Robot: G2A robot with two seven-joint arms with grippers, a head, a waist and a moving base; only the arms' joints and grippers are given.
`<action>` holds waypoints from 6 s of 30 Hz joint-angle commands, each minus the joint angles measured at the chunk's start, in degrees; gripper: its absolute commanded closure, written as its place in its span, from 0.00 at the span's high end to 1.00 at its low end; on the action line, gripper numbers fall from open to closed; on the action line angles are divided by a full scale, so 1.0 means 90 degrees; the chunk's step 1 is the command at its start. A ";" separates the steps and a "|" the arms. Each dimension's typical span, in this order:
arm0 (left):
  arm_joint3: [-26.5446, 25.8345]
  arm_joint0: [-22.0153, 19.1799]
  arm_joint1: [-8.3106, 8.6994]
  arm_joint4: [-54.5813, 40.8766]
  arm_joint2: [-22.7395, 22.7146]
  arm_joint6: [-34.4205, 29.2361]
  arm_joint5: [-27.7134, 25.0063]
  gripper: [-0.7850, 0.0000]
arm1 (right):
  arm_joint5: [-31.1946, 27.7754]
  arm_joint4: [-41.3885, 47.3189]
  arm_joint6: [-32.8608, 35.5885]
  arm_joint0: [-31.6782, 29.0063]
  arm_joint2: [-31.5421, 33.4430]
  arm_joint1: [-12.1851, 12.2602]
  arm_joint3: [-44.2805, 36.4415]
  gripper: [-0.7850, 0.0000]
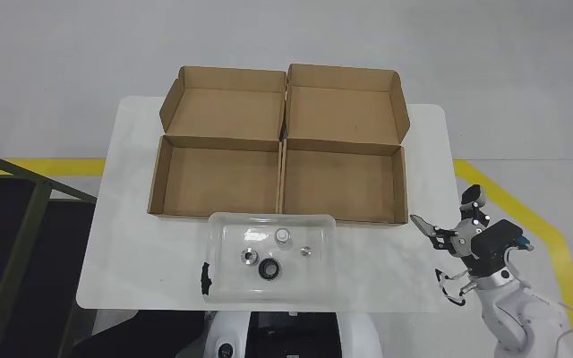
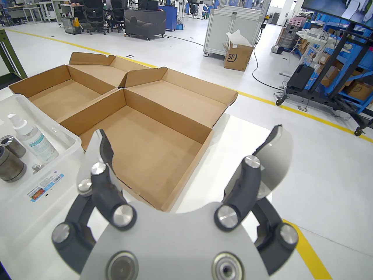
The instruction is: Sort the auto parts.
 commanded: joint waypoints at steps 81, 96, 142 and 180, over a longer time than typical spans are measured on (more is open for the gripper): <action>0.0000 0.0000 0.0000 0.0000 0.0000 0.0000 0.0000 1.00 | -0.1344 0.0495 0.5431 0.3009 -0.4952 0.0180 -0.0137 1.00; 0.0000 0.0000 0.0000 0.0000 0.0000 0.0000 0.0000 1.00 | -0.1304 0.0626 0.5392 0.3380 -0.5235 0.0224 0.0397 0.73; 0.0000 0.0000 0.0000 0.0000 0.0000 0.0000 0.0000 1.00 | -0.0908 0.0700 0.5207 0.3777 -0.5386 0.0403 0.0965 0.00; 0.0000 0.0000 0.0000 0.0000 0.0000 0.0000 0.0000 1.00 | -0.0965 0.3979 0.2216 0.3256 -0.3852 0.0574 -0.0384 0.00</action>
